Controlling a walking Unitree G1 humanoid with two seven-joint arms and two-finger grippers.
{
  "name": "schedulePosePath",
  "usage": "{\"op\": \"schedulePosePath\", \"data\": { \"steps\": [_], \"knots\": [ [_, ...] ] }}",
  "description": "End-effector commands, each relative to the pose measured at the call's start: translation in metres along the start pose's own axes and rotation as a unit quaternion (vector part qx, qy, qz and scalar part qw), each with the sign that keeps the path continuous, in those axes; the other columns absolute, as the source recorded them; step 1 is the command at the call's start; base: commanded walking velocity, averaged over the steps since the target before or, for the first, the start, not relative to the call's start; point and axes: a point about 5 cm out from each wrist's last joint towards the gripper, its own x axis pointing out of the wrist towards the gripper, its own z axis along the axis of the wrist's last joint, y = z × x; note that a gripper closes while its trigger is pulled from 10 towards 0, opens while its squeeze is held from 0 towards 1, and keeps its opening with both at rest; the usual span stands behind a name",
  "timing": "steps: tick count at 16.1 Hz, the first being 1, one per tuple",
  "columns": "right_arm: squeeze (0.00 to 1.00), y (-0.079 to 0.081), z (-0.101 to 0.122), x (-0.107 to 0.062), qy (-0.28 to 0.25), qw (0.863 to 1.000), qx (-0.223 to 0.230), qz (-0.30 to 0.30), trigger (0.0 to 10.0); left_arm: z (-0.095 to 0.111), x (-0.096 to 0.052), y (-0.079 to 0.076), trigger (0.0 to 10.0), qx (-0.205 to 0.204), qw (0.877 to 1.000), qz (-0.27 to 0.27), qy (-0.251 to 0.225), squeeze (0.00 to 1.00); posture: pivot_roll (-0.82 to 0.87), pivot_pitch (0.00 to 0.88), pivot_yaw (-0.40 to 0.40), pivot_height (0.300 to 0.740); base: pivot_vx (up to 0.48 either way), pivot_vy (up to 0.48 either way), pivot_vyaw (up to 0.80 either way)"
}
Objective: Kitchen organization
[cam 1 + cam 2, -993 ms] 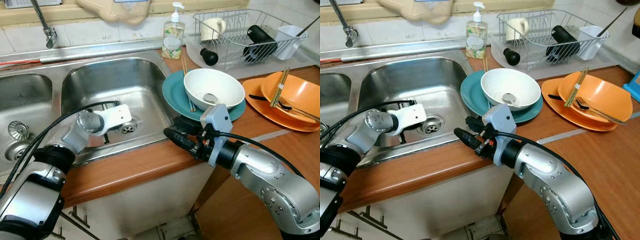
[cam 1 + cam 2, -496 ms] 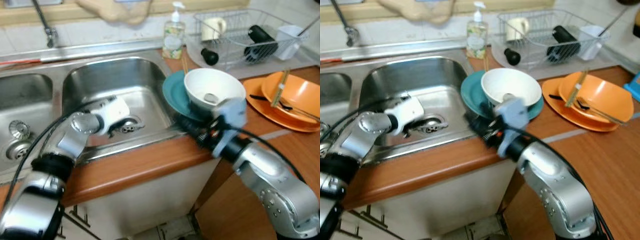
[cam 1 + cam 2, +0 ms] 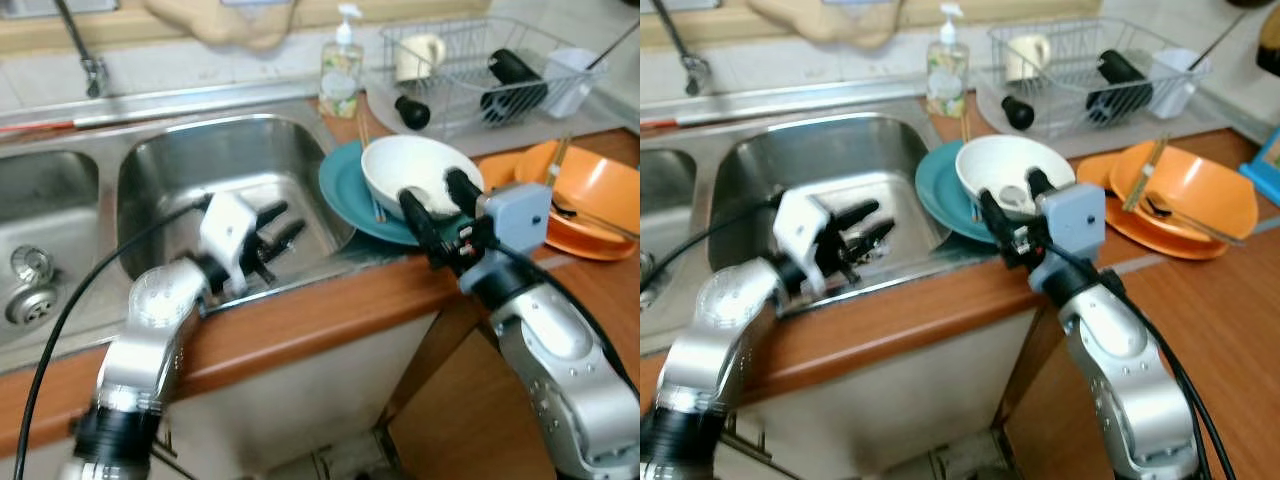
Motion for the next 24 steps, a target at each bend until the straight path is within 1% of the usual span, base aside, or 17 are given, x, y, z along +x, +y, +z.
{"op": "schedulePosePath", "data": {
  "steps": [1,2,4,5,6,7,8,9,10,11,12,22,24],
  "knots": [
    [0.0,-0.003,-0.002,0.0,-0.004,1.0,-0.003,-0.02,10.0,0.008,-0.001,-0.009,10.0,-0.011,1.0,-0.021,-0.017,0.0,-0.14,0.0,0.004,0.74,0.0,0.0,0.0],
    [0.0,-0.004,-0.004,0.001,-0.008,0.999,0.011,-0.037,10.0,0.012,-0.004,-0.019,10.0,-0.025,0.999,-0.033,-0.027,0.0,-0.14,0.0,0.002,0.74,0.0,0.0,0.0],
    [0.0,-0.006,-0.008,0.004,-0.007,0.997,0.048,-0.062,10.0,0.015,-0.006,-0.031,10.0,-0.043,0.997,-0.051,-0.037,0.0,-0.13,0.0,-0.001,0.74,0.0,0.0,0.0],
    [0.0,-0.006,-0.012,0.005,-0.001,0.997,0.055,-0.062,3.9,0.016,-0.007,-0.036,10.0,-0.046,0.996,-0.061,-0.038,0.0,-0.13,0.0,-0.003,0.74,0.0,0.0,0.0],
    [0.0,-0.005,-0.015,0.006,0.004,0.996,0.062,-0.056,0.0,0.017,-0.008,-0.04,10.0,-0.051,0.995,-0.072,-0.036,0.0,-0.13,0.0,-0.004,0.74,0.0,0.0,0.0],
    [0.0,-0.005,-0.017,0.007,0.008,0.996,0.072,-0.055,0.0,0.017,-0.009,-0.043,10.0,-0.058,0.994,-0.09,-0.029,0.0,-0.12,0.0,-0.009,0.74,0.0,0.0,0.0],
    [0.0,-0.006,-0.02,0.008,0.013,0.995,0.077,-0.057,0.0,0.017,-0.011,-0.045,10.0,-0.061,0.992,-0.104,-0.021,0.91,-0.12,0.0,-0.011,0.74,0.0,0.0,0.0],
    [0.0,-0.007,-0.023,0.01,0.022,0.994,0.081,-0.064,0.0,0.018,-0.012,-0.046,10.0,-0.055,0.993,-0.104,-0.014,1.0,-0.12,0.0,-0.013,0.74,0.0,0.0,0.0],
    [0.0,-0.008,-0.025,0.01,0.026,0.994,0.082,-0.067,0.0,0.018,-0.012,-0.046,10.0,-0.051,0.993,-0.103,-0.013,1.0,-0.12,0.0,-0.014,0.74,0.0,0.0,0.0],
    [0.0,-0.01,-0.026,0.011,0.03,0.994,0.081,-0.072,0.0,0.017,-0.011,-0.045,10.0,-0.034,0.995,-0.094,-0.008,0.71,-0.12,0.0,-0.016,0.74,0.0,0.0,0.0],
    [0.0,-0.011,-0.027,0.012,0.031,0.993,0.082,-0.075,0.0,0.017,-0.011,-0.043,10.0,-0.028,0.996,-0.088,-0.006,0.0,-0.12,0.0,-0.017,0.74,0.0,0.0,0.0],
    [0.0,-0.013,-0.029,0.017,0.035,0.993,0.082,-0.078,0.0,0.018,-0.009,-0.039,10.0,-0.013,0.997,-0.081,-0.004,0.0,-0.12,0.0,-0.02,0.74,0.0,0.0,0.0],
    [0.0,-0.015,-0.02,0.018,0.016,0.993,0.083,-0.079,0.0,0.02,-0.009,-0.037,10.0,-0.003,0.997,-0.074,-0.008,0.0,-0.12,0.0,-0.018,0.74,0.0,0.0,0.0]
  ]
}}
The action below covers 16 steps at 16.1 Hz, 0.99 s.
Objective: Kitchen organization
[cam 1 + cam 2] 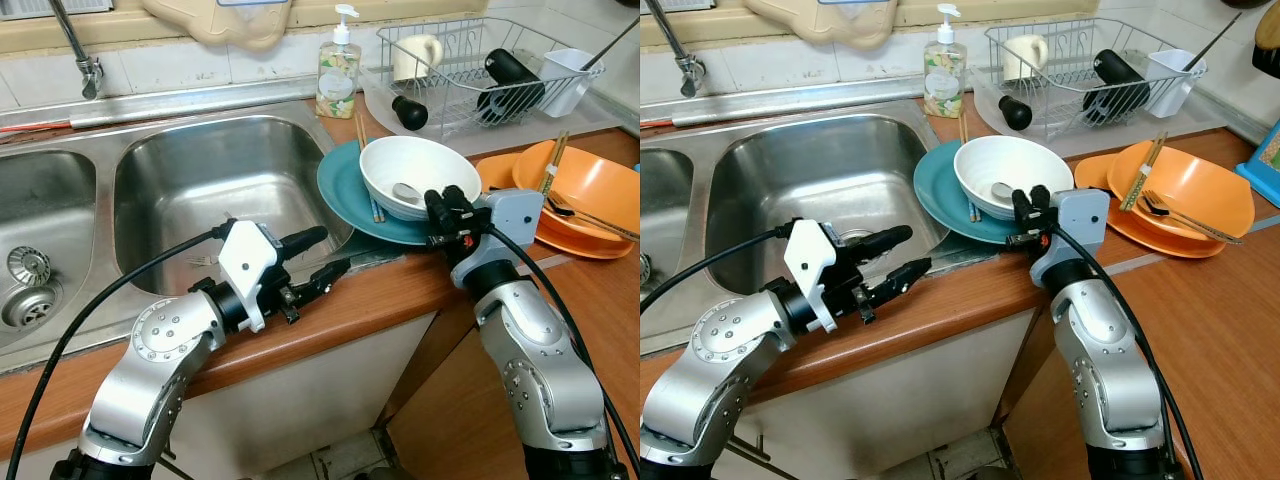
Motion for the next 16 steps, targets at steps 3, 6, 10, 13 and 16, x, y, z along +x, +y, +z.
{"op": "schedulePosePath", "data": {
  "steps": [3,6,10,13,16],
  "knots": [
    [0.0,-0.001,0.022,0.002,-0.045,0.999,0.01,0.013,0.0,0.01,0.004,0.008,10.0,0.04,0.999,0.023,-0.019,0.0,-0.12,0.0,-0.017,0.74,0.0,0.0,0.0],
    [0.0,0.001,0.038,0.003,-0.081,0.995,0.034,0.044,0.0,0.018,0.009,0.02,10.0,0.125,0.99,0.057,-0.023,0.0,-0.13,0.0,-0.018,0.74,0.0,0.0,0.0],
    [0.0,0.016,0.048,0.003,-0.084,0.985,0.06,0.138,0.0,0.031,0.021,0.033,10.0,0.283,0.957,0.055,-0.014,0.0,-0.12,0.0,-0.022,0.74,0.0,0.0,0.0],
    [0.0,0.037,0.048,0.0,-0.069,0.973,0.07,0.209,0.0,0.033,0.029,0.041,3.8,0.329,0.942,0.059,-0.011,0.0,-0.12,0.0,-0.02,0.74,0.0,0.0,0.0],
    [0.0,0.048,0.046,-0.003,-0.057,0.965,0.073,0.243,0.0,0.031,0.035,0.043,0.0,0.34,0.939,0.048,-0.014,0.0,-0.13,0.0,-0.013,0.74,0.0,0.0,0.0]
  ]
}}
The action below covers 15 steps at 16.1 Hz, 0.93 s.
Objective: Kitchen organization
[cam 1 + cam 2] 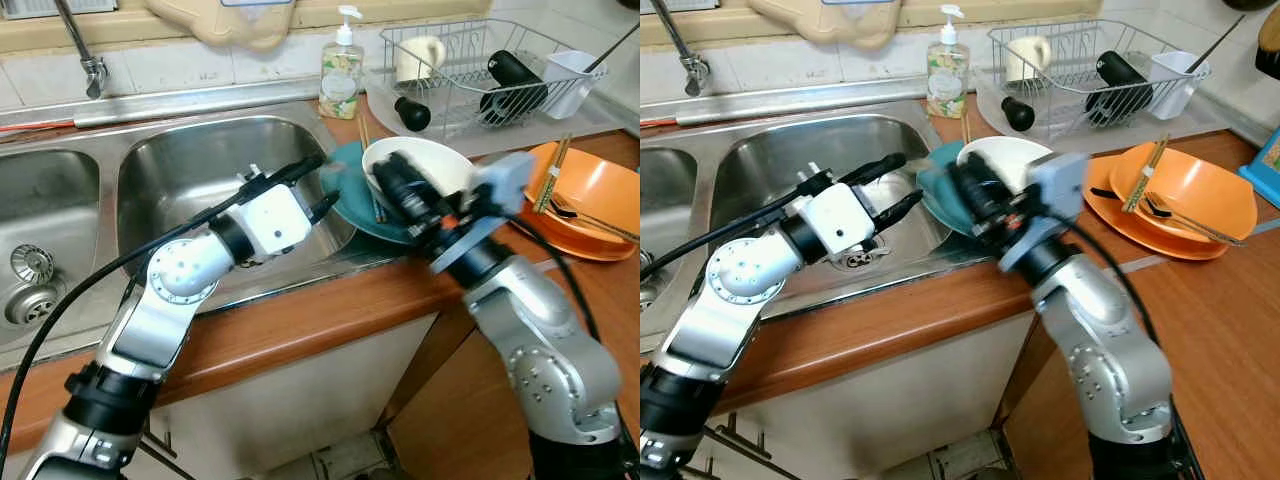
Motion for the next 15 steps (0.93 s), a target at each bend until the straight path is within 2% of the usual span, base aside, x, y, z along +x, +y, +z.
{"op": "schedulePosePath", "data": {
  "steps": [1,6,15],
  "knots": [
    [0.0,0.006,0.002,-0.001,0.002,1.0,0.0,0.018,0.0,0.0,0.005,-0.001,0.0,0.014,1.0,-0.009,-0.004,0.0,-0.13,0.0,-0.009,0.74,0.0,0.0,0.0],
    [0.0,0.011,0.001,-0.001,0.011,0.999,0.003,0.033,0.0,-0.002,0.013,-0.001,0.0,0.027,0.999,-0.021,-0.01,0.0,-0.13,0.0,0.001,0.74,0.0,0.0,0.0],
    [0.0,0.015,0.002,-0.001,0.012,0.999,0.004,0.042,0.0,-0.018,0.016,0.0,0.0,0.056,0.998,-0.032,0.024,0.0,-0.14,0.0,0.004,0.74,0.0,0.0,0.0]
  ]
}}
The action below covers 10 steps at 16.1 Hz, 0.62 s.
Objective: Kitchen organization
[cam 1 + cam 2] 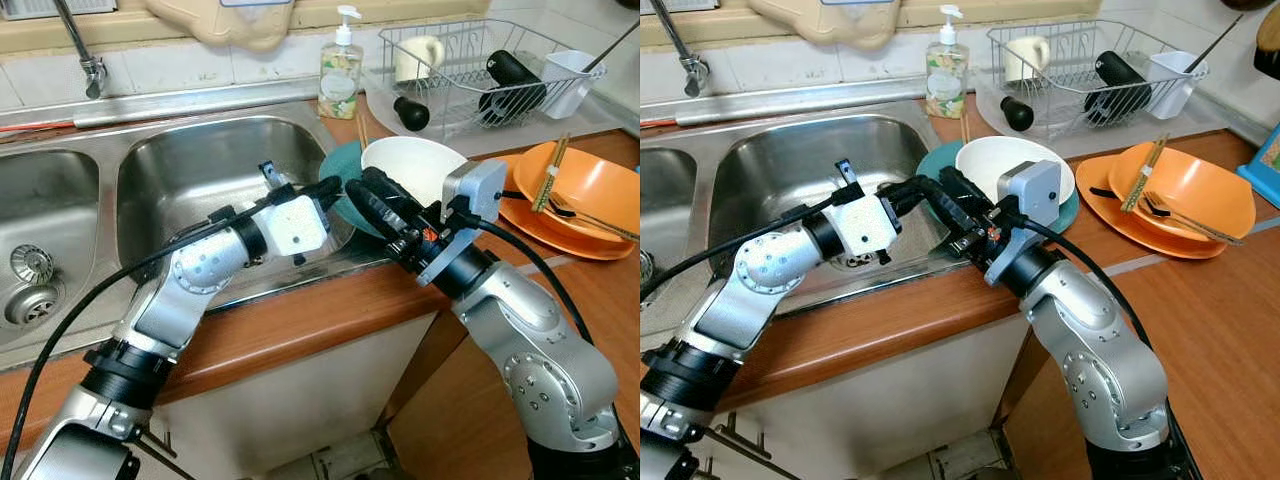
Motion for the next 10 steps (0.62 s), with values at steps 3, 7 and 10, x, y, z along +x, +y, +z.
{"op": "schedulePosePath", "data": {
  "steps": [3,7,10],
  "knots": [
    [0.0,0.004,0.004,-0.001,-0.007,1.0,-0.004,0.012,10.0,-0.006,-0.001,0.006,0.0,0.01,1.0,0.008,0.018,0.0,-0.14,0.0,0.003,0.74,0.0,0.0,0.0],
    [0.79,0.005,0.003,0.0,-0.001,1.0,-0.014,0.013,10.0,-0.017,-0.007,0.015,0.0,0.027,0.998,0.014,0.046,0.0,-0.14,0.0,0.005,0.74,0.0,0.0,0.0],
    [0.0,0.006,-0.006,-0.001,0.039,0.999,-0.031,0.02,10.0,-0.05,-0.024,0.03,0.0,0.042,0.99,0.011,0.134,0.0,-0.14,0.0,0.006,0.74,0.0,0.0,0.0]
  ]
}}
